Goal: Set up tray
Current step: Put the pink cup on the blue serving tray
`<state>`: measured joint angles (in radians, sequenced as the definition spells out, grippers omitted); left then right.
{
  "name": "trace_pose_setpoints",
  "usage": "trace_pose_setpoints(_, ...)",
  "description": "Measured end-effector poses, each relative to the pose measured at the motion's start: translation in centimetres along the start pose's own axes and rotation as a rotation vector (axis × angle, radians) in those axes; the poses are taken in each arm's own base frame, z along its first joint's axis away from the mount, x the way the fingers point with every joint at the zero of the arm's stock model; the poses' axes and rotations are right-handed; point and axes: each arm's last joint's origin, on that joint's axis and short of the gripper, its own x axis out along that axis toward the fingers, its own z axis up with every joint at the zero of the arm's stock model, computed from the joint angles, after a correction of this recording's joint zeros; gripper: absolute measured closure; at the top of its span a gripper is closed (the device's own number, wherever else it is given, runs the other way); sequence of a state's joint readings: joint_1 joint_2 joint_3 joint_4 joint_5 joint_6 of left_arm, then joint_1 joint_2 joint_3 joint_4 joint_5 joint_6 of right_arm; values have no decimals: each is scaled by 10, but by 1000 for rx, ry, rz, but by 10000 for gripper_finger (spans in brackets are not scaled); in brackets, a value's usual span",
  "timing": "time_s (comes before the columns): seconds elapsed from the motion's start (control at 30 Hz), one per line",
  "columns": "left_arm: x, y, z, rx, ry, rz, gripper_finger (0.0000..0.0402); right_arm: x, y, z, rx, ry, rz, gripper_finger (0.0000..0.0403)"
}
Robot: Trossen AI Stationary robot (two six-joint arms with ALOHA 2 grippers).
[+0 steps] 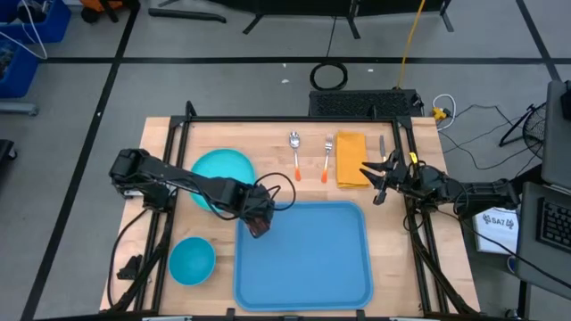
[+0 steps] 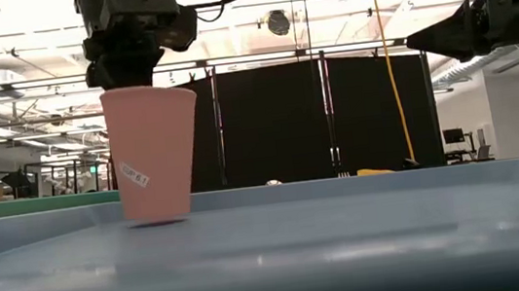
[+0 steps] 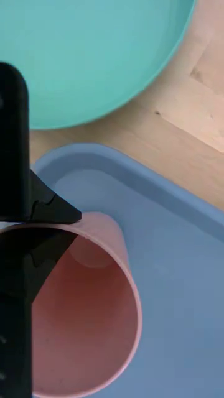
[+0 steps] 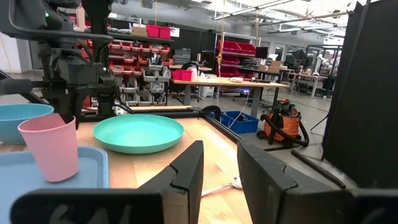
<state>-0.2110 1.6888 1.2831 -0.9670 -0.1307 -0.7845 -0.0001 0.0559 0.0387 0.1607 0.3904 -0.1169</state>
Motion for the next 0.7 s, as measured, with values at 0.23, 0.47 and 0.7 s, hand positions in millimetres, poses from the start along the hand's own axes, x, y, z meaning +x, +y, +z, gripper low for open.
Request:
trace_pose_setpoints(0.23, 8, 4, -6, -27, 31, 12, 389, 0, 0, 0, 0, 0, 0, 314)
trace_pose_setpoints(0.47, 9, 4, -5, -31, 16, 13, 382, 0, 0, 0, 0, 0, 0, 314)
trace_pose_setpoints(0.7, 11, 2, -5, -20, 9, 2, 327, 0, 0, 0, 0, 0, 0, 314)
